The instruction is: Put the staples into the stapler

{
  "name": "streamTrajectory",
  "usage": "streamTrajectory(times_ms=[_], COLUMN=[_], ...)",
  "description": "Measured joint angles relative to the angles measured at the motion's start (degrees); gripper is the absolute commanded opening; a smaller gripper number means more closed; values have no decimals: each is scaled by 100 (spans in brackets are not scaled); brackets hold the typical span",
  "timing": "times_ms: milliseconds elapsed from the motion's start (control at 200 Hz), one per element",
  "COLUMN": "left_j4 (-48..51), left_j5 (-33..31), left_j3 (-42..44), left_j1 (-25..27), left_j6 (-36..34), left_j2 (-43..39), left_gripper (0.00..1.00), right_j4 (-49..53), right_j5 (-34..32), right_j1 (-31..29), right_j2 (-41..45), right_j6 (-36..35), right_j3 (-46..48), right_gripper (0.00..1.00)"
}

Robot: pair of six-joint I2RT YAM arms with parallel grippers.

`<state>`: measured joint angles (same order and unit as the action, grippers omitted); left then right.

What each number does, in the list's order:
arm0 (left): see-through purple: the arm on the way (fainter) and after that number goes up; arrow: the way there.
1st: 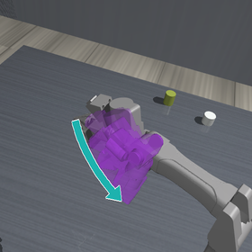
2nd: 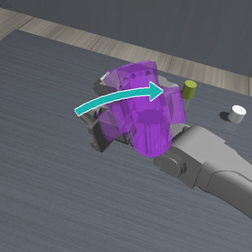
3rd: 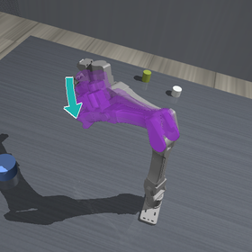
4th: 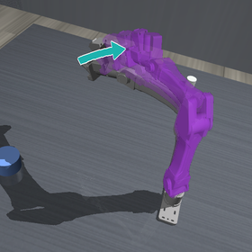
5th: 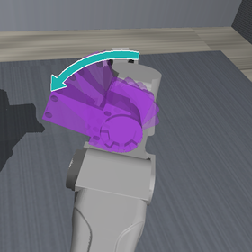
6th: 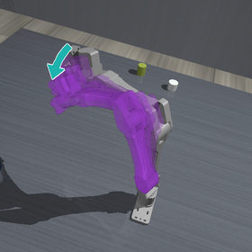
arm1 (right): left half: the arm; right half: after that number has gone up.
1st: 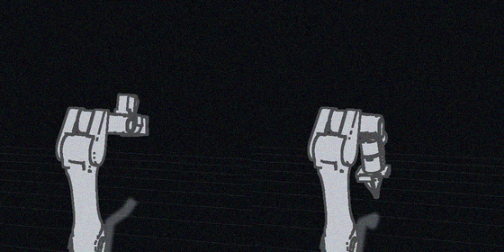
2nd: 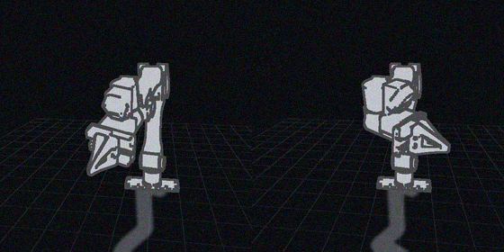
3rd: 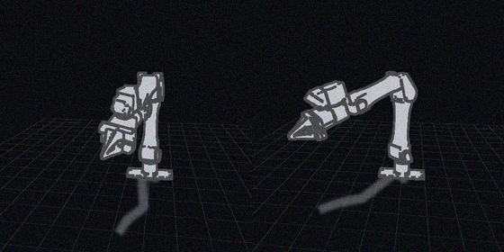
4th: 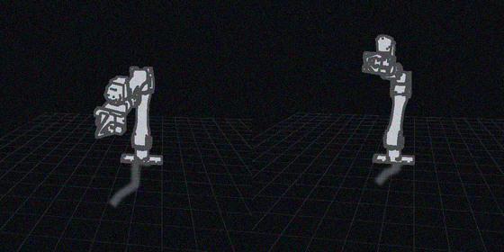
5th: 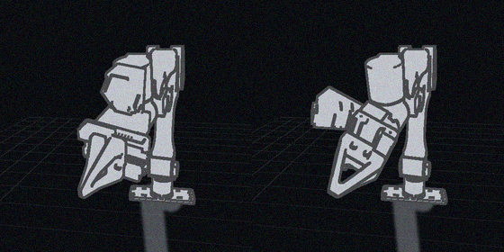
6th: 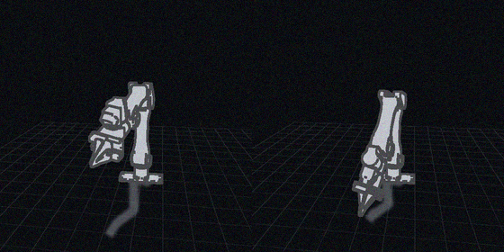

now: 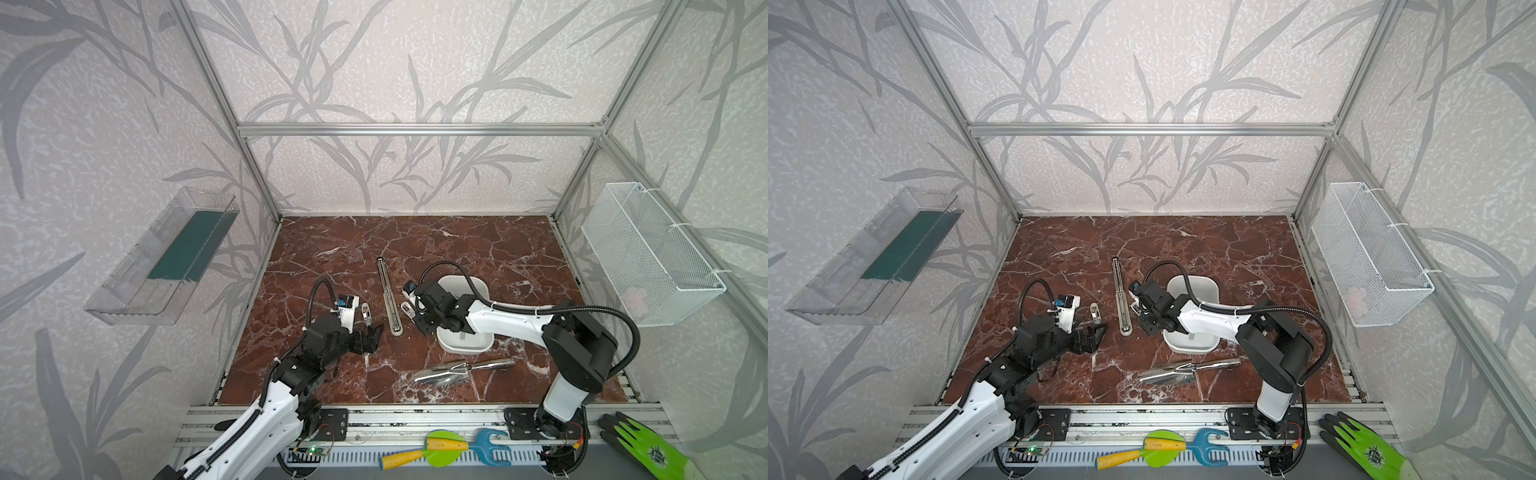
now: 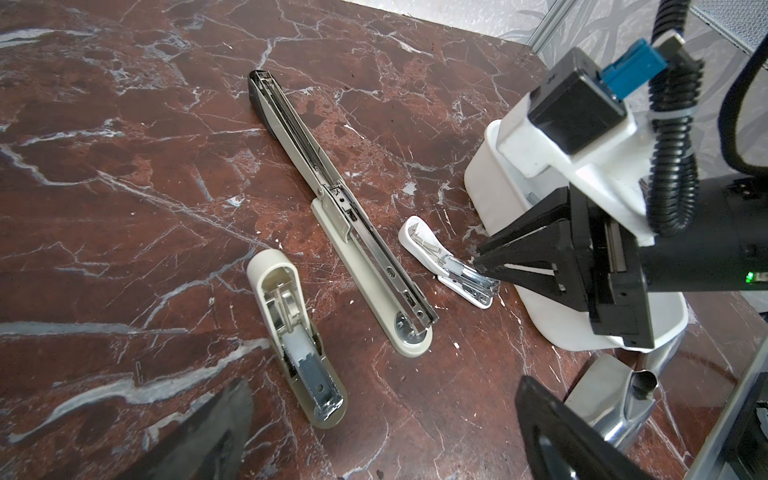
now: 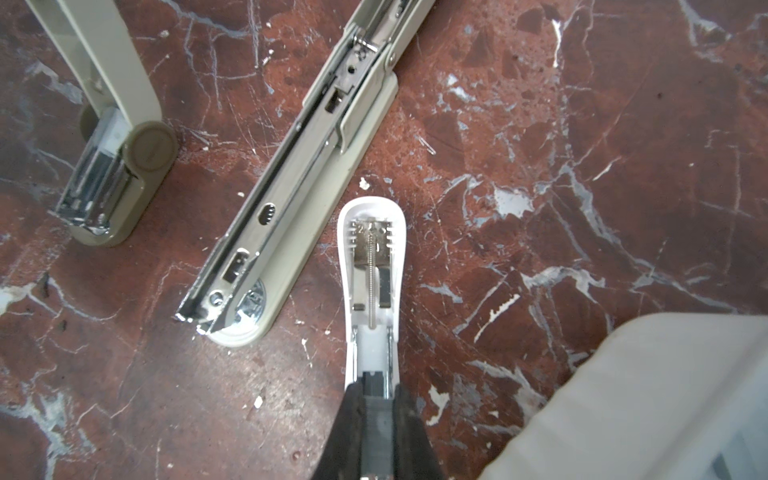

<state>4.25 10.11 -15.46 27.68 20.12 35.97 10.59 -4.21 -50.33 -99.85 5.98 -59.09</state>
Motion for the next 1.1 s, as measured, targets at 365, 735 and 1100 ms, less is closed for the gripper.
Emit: streamTrajectory(times_ms=[365, 735, 1100], left_j4=[0, 0, 0], left_j5=[-9, -15, -17], left_j3=[0, 0, 0], left_j1=[0, 0, 0], left_j6=[0, 0, 0], left_j2=[-20, -96, -162], left_gripper=[99, 99, 99], right_j4=[4, -94, -254], right_j5=[-2, -463, -586], right_j1=[-76, -116, -24], right_j2=[-85, 232, 925], right_j6=[103, 317, 363], right_j3=[0, 428, 973], right_gripper=[5, 5, 5])
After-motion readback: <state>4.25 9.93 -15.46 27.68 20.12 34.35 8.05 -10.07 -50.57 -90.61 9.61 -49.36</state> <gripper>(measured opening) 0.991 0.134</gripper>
